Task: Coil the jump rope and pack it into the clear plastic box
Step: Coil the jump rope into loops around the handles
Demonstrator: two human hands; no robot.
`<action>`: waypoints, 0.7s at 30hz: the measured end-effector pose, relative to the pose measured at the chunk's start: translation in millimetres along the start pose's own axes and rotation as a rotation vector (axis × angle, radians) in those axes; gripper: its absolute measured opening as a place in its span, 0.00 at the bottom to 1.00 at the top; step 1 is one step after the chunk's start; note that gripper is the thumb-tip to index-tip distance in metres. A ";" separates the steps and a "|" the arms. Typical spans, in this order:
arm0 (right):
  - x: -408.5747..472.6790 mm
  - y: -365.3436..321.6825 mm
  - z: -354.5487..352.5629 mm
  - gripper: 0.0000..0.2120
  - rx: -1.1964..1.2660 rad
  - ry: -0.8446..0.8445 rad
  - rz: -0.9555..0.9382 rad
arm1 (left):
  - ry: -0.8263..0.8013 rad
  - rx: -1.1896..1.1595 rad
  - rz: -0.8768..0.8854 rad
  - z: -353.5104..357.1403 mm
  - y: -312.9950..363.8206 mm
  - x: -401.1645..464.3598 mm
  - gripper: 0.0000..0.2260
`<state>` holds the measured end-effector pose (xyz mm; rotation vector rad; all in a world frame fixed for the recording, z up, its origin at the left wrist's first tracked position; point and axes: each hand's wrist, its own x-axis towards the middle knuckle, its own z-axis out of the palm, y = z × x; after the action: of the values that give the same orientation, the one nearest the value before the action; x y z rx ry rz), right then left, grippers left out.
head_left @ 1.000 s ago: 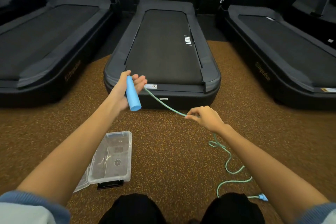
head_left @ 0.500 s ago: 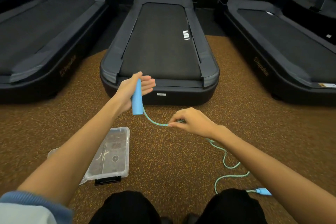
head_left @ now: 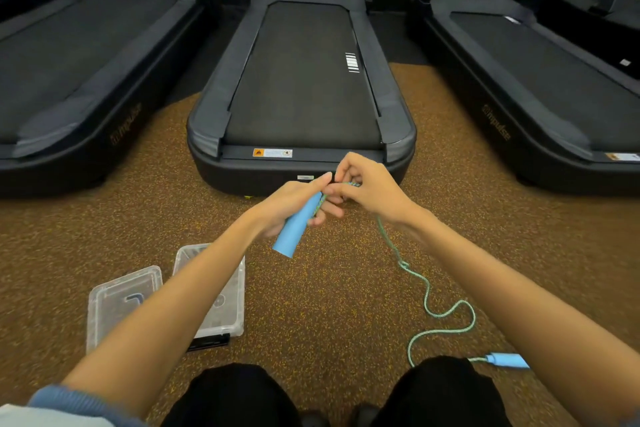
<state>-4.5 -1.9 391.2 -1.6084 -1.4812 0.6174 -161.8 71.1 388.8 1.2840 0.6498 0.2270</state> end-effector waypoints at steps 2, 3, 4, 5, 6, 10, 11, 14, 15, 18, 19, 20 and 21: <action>1.3 2.7 -3.6 0.11 0.040 0.010 0.012 | -0.005 0.022 0.015 -0.6 1.1 0.0 0.20; 1.6 3.9 -4.7 0.10 0.055 0.007 0.016 | -0.011 0.021 0.020 -1.5 0.7 0.8 0.19; 1.2 4.5 -5.3 0.09 0.064 0.000 0.020 | -0.015 0.008 0.025 -2.0 0.7 1.7 0.17; 0.2 5.4 -5.0 0.08 0.064 -0.008 0.024 | -0.015 -0.013 0.031 -2.3 0.5 2.6 0.16; -1.7 7.1 -4.6 0.07 0.056 -0.020 0.029 | -0.010 -0.040 0.037 -2.7 0.7 3.7 0.15; -15.9 33.9 -5.8 0.09 0.021 -0.062 0.087 | 0.028 -0.165 0.052 -9.2 4.0 5.5 0.13; -20.5 43.8 -7.3 0.09 0.012 -0.053 0.106 | 0.031 -0.175 0.046 -12.0 4.3 5.3 0.13; -34.9 69.6 -16.0 0.09 -0.018 -0.011 0.163 | 0.016 -0.284 0.059 -20.3 4.9 3.4 0.12; -39.4 77.2 -19.7 0.09 -0.032 0.002 0.187 | 0.017 -0.348 0.085 -23.4 6.7 2.5 0.12; -52.2 98.1 -29.3 0.10 -0.060 0.047 0.257 | 0.050 -0.466 0.163 -36.0 19.4 -1.0 0.13; -56.1 104.2 -31.0 0.10 -0.059 0.064 0.277 | 0.067 -0.482 0.180 -40.3 24.1 -2.1 0.14; -59.5 108.7 -31.9 0.10 -0.053 0.072 0.291 | 0.088 -0.494 0.193 -44.6 28.3 -3.0 0.14; -62.8 111.6 -31.8 0.10 -0.052 0.072 0.304 | 0.113 -0.507 0.202 -48.0 31.3 -3.6 0.14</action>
<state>71.8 -64.5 303.6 -1.8951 -1.2189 0.6858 -185.7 117.4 412.8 0.8490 0.5140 0.5946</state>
